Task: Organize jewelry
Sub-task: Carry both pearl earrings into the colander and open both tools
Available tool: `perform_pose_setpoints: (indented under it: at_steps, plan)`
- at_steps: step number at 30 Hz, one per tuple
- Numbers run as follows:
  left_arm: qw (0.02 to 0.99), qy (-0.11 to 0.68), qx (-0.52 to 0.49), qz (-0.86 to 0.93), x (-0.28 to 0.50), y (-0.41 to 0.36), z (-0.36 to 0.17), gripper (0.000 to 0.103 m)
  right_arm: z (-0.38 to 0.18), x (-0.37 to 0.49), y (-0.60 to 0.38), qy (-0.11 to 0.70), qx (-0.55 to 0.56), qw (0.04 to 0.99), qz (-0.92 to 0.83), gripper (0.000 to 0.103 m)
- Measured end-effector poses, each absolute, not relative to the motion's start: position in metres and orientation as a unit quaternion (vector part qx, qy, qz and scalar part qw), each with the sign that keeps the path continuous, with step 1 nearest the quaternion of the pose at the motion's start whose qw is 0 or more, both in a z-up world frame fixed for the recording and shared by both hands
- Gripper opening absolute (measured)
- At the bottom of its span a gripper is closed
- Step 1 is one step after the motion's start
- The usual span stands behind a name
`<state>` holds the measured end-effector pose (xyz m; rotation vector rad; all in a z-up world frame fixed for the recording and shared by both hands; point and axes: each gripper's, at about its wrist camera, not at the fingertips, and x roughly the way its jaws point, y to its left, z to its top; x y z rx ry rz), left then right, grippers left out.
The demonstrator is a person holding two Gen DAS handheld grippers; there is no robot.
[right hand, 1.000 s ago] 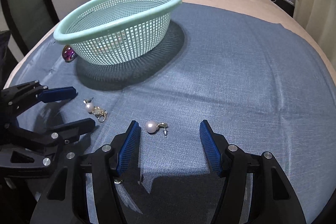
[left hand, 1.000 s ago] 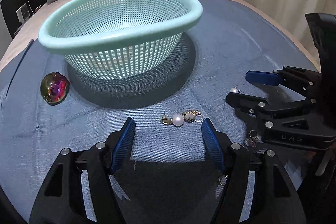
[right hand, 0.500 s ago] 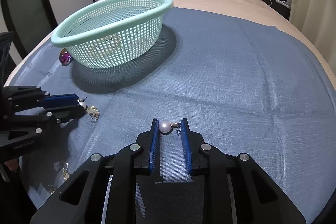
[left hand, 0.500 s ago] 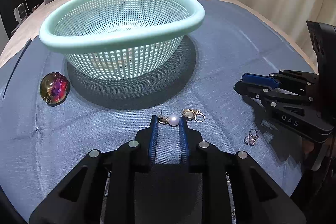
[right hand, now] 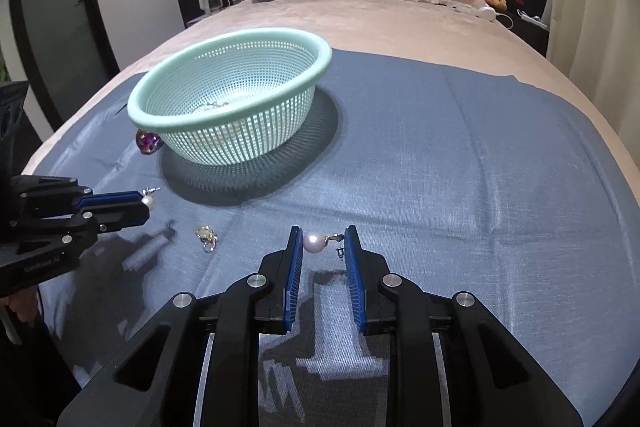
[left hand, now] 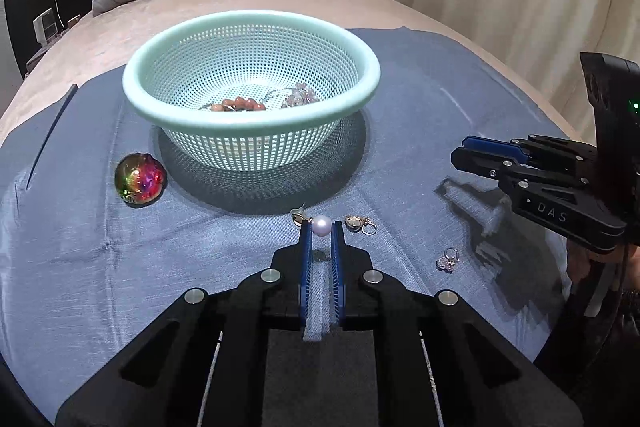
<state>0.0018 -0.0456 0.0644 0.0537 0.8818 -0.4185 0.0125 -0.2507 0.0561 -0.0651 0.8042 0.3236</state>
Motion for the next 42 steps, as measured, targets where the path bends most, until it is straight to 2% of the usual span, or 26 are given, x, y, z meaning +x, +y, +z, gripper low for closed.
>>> perform_pose_setpoints:
  at_steps: [6,15,20,33,42]
  plan:
    - [0.897,0.397,0.005,-0.194,-0.003,-0.028,0.102,0.01,0.091,0.03,-0.238,0.362,-0.043,0.915,0.175,0.02]
    - [0.916,0.357,0.021,-0.182,0.042,-0.013,0.154,0.01,0.138,0.063,-0.205,0.319,-0.075,0.924,0.197,0.02]
    - [0.912,0.37,0.026,-0.174,0.069,-0.011,0.144,0.01,0.136,0.081,-0.193,0.324,-0.078,0.92,0.208,0.02]
    - [0.884,0.426,0.01,-0.194,0.107,-0.019,0.09,0.01,0.086,0.114,-0.185,0.378,-0.071,0.899,0.21,0.02]
    - [0.885,0.423,0.012,-0.194,0.108,-0.022,0.086,0.01,0.08,0.113,-0.185,0.381,-0.06,0.898,0.213,0.02]
